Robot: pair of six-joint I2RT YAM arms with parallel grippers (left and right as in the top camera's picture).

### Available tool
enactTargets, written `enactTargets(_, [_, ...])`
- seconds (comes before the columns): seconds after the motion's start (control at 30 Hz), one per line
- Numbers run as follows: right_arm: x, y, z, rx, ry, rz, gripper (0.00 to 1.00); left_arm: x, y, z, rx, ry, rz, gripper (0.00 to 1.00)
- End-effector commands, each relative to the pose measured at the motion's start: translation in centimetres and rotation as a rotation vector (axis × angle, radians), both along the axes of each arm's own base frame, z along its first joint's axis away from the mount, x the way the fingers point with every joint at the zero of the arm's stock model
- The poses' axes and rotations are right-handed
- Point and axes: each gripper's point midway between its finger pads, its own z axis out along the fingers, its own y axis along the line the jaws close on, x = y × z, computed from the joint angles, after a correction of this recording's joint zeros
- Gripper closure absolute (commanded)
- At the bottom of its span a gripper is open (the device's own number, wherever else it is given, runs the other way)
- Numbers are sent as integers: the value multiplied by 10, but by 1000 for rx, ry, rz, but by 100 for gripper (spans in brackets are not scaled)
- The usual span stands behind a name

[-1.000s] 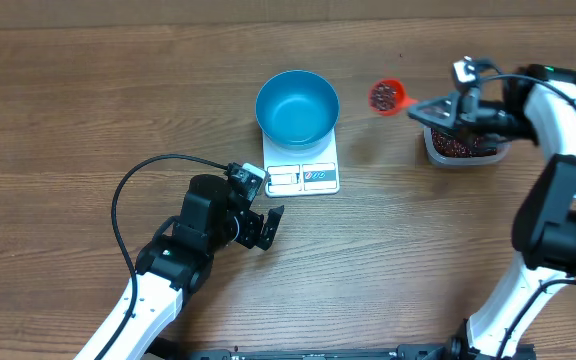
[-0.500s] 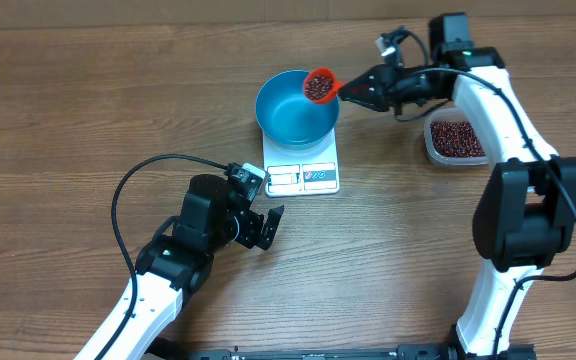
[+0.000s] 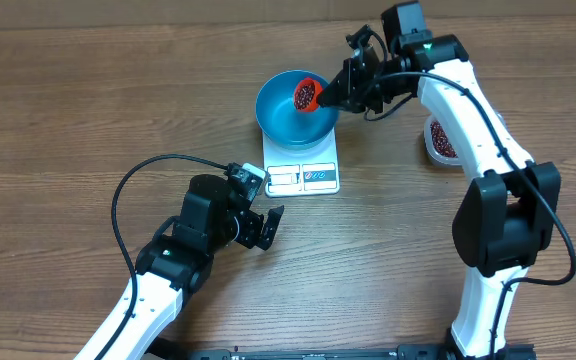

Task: Scoop item into bowl and weigh 150g on scale
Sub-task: 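Carry the scoop over the teal bowl and tip beans in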

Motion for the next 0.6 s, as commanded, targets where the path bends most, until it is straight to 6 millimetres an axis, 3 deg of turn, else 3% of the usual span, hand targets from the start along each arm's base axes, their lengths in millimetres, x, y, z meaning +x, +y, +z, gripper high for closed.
enactTargets(0.0, [12,-2,6,-122,-96,-10,96,-1,-3,3,-16,1,-7,0])
enactTargets(0.57, [8,6,1,-585,-302,4,96,-1,-3,3,-15,0,-7,0])
